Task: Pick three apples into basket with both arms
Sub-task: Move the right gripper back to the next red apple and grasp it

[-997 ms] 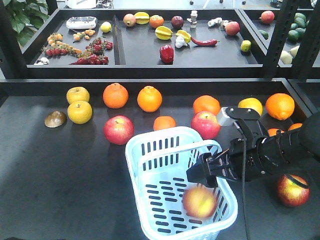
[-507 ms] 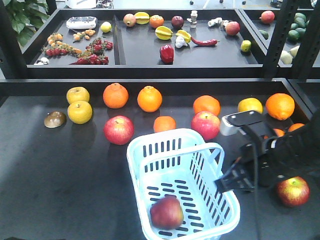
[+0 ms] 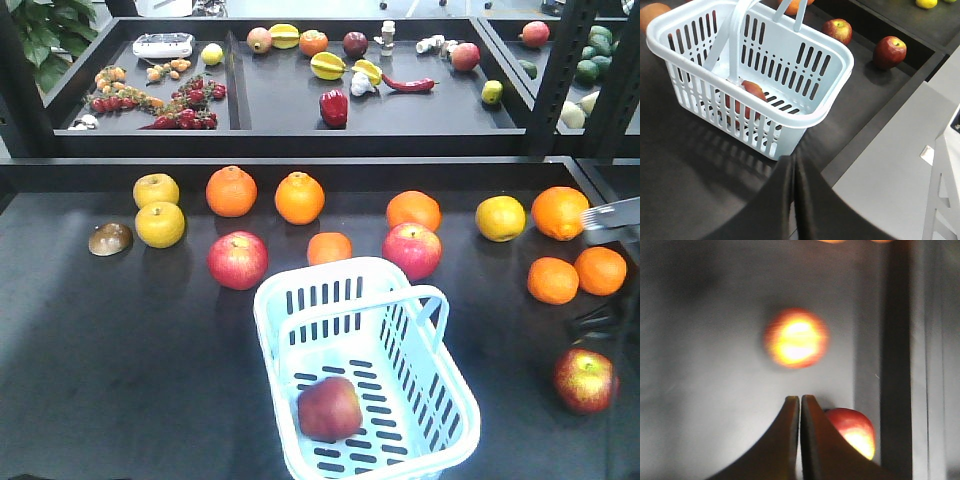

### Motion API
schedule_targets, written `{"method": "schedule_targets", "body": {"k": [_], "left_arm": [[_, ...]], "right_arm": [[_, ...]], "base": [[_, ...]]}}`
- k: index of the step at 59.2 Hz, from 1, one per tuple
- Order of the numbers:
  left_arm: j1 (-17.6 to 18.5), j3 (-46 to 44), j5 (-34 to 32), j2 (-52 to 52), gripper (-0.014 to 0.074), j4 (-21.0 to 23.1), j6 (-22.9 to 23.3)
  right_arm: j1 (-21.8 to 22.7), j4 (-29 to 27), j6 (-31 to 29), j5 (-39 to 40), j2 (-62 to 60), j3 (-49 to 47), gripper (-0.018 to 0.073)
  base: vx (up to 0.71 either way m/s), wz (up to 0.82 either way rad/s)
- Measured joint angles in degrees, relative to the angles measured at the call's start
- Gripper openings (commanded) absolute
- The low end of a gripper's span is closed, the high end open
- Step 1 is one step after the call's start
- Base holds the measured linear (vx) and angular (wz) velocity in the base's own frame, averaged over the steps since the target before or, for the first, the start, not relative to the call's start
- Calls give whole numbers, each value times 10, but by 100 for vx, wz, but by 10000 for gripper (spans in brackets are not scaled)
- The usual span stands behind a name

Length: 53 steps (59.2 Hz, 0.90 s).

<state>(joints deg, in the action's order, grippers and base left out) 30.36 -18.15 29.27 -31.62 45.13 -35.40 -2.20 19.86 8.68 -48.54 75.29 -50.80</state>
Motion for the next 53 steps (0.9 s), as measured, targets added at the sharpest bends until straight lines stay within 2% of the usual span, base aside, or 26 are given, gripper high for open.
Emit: {"method": "schedule_targets", "body": {"k": [7,12,16,22,29,34,40,53], "left_arm": [[0,0,0,0,-6,0,0],[0,0,0,0,-6,0,0],[0,0,0,0,-6,0,0],[0,0,0,0,-6,0,0],[0,0,0,0,-6,0,0],[0,0,0,0,-6,0,0],[0,0,-1,0,-6,0,0],[0,0,-5,0,-6,0,0]], "right_arm": [[100,-102,-75,17,46,-19,56],[160,-191,-167,2,91,-47,147],[183,-252,-225,-23,126,-74,253],[195,-299,-277,-49,171,-108,433],[194,-312,-293,-47,211,-144,620],[193,-313,-291,-35,239,-171,692],[193,-307,-278,-30,267,-197,708],[193,-303,-274,-33,325,-232,678]], "base": [[0,0],[0,0],[0,0],[0,0],[0,0],[0,0],[0,0],[0,0]]}}
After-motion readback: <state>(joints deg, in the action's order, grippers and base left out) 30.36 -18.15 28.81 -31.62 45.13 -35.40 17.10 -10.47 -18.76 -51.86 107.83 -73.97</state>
